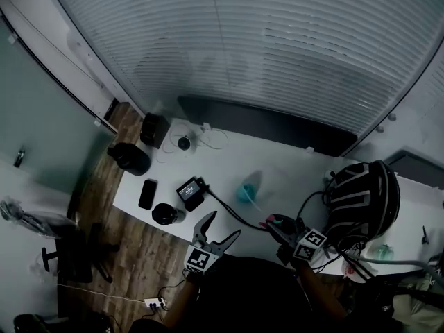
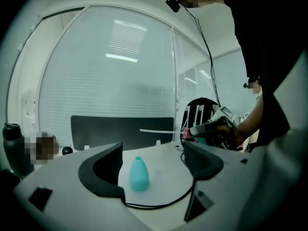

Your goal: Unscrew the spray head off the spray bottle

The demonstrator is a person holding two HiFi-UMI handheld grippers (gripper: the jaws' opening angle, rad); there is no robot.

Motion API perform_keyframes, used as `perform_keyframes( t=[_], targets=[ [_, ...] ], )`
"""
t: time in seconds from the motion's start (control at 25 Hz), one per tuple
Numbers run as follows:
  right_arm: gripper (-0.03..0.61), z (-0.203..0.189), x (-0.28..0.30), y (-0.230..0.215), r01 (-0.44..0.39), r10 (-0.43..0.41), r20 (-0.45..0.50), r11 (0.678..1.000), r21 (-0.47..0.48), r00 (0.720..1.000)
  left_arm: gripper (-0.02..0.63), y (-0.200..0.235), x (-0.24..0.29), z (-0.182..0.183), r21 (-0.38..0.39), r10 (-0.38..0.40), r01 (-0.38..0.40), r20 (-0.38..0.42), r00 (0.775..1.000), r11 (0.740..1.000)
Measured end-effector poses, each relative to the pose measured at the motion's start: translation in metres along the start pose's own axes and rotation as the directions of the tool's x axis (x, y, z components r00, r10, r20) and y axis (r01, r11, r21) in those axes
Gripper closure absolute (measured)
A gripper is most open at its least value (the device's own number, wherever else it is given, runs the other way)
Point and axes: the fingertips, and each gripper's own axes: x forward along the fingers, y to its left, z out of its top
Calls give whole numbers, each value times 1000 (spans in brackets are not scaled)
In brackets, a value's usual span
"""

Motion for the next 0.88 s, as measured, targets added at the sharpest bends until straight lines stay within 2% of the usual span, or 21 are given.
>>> perform_keyframes(
  t=[0.12, 0.2, 0.28, 0.44, 0.6, 0.76, 0.88],
  targets=[
    [449, 10, 9, 10, 40, -38, 49, 998, -56, 998, 212, -6, 3, 4, 2, -88, 88, 4, 996, 996],
    [449, 4, 11, 10, 67, -59, 52, 986, -153, 997, 212, -3, 5, 9, 19, -117, 117, 14, 993, 993],
    [449, 3, 13, 17, 80, -71, 51, 977, -196, 996, 213, -1, 6, 15, 33, -141, 140, 25, 990, 990],
    [449, 1, 18, 31, 96, -85, 62, 973, -209, 994, 213, 7, 3, 20, 36, -198, 196, 52, 979, 980],
    [449, 0, 28, 37, 106, -91, 73, 965, -238, 993, 213, 14, 1, 13, 46, -238, 237, 23, 971, 970],
    [449, 5, 31, 39, 122, -105, 92, 971, -208, 990, 215, 0, 0, 9, 70, -281, 281, 2, 960, 957],
    [449, 5, 34, 37, 129, -110, 102, 972, -197, 989, 265, -2, -2, 5, 98, -296, 296, -7, 955, 950]
  ],
)
